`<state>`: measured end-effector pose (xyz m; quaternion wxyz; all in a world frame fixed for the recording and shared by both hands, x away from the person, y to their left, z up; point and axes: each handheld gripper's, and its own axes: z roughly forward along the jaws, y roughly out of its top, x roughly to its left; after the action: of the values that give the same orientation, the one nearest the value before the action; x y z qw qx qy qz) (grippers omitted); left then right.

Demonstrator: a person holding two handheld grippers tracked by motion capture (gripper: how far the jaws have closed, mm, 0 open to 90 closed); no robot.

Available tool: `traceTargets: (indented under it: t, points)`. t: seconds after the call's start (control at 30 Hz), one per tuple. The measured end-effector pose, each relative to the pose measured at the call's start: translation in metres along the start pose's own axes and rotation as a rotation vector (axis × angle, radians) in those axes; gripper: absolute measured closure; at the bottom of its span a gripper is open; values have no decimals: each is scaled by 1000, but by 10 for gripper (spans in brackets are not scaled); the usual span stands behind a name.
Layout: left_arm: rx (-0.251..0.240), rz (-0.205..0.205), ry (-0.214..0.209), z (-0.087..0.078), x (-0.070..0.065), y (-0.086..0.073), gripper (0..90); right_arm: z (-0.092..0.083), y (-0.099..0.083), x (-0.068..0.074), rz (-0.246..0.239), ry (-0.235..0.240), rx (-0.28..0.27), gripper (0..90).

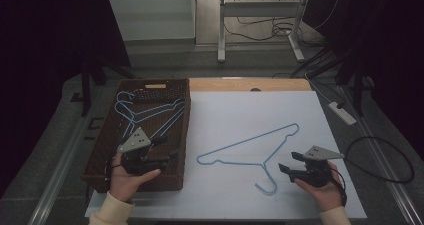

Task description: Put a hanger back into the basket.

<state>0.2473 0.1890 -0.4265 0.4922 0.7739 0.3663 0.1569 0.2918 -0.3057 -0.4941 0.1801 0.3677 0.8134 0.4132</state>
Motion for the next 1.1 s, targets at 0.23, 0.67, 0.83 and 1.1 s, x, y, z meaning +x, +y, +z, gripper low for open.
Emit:
traceTargets:
  t: [0.23,0.67,0.83,1.1]
  points:
    - [-2,-1,-6,2,-3,0,345,0,0,1,-3,-1,3,324]
    - [1,8,-25,6,-10,-1,346,-2,4,4,3,6,-17,326]
    - [8,11,-33,8,-11,-2,346,-2,7,5,10,14,-17,329]
    - [6,10,-40,8,-13,-3,346,1,14,12,13,19,25,340]
